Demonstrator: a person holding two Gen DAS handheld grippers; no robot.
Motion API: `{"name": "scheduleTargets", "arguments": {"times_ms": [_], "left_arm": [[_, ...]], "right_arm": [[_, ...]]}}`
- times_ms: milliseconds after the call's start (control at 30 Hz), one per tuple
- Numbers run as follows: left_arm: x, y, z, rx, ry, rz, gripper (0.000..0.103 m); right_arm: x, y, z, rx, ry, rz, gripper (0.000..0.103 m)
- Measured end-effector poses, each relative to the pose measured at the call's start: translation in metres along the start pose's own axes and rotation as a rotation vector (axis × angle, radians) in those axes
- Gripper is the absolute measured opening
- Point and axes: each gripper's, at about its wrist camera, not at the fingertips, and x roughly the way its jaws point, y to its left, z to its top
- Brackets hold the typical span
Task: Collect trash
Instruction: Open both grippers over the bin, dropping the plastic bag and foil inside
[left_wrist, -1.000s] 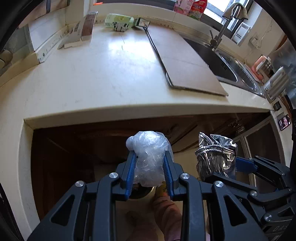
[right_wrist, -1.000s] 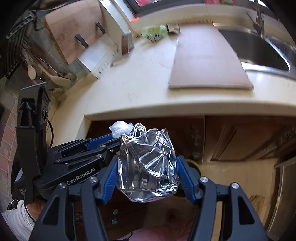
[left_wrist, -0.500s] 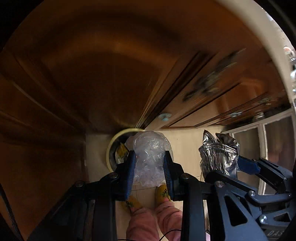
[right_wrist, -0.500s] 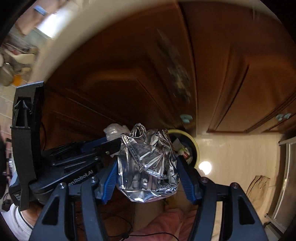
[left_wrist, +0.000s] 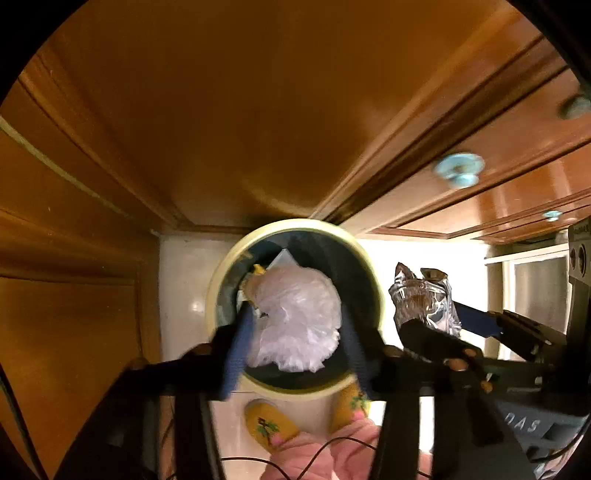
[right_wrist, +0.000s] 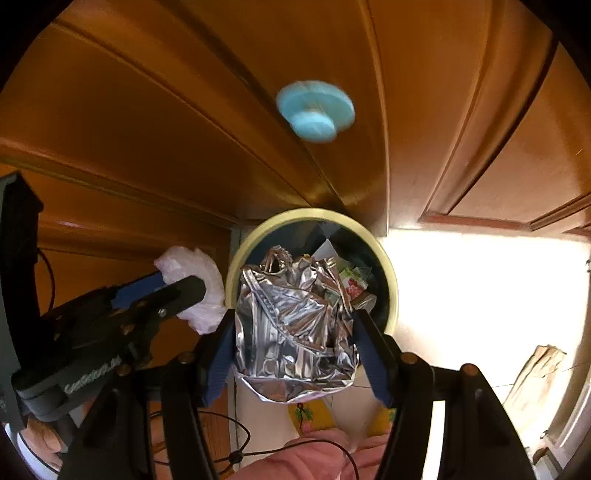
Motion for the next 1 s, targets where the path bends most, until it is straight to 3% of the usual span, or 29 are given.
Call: {"name": "scheduleTargets", "arguments": {"times_ms": [200,333,500,733,1000], "left_arm": [[0.022,0.02,-0.004,-0.041,0.035,0.021,0.081],[0.02,0.026,-0.009,-0.056,0.035,0.046,0.09],[0.002,0.021,-0.012,-0.066,0.013,0.054,0.093],[-0.051,0.009,-0.014,-0.088,-0.016,0.052,0.093],[-0.156,-0.01,-0.012,-0.094,-0.081,0.022,0.093]], "right_arm": [[0.018,-0.006,0.001,0.003,0.007,0.02,0.064],[0.014,-0.004,-0.004,-0.009,0.0,0.022,0.064],[0.001,0.004,-0.01,-0.038,-0.014,0.015,0.064],[-0.048,0.02,-0.018,-0.039,-0.034,0.003,0.064],[-0.132,0.052,-0.02,-0.058,-0.078,-0.024,0.064]]}}
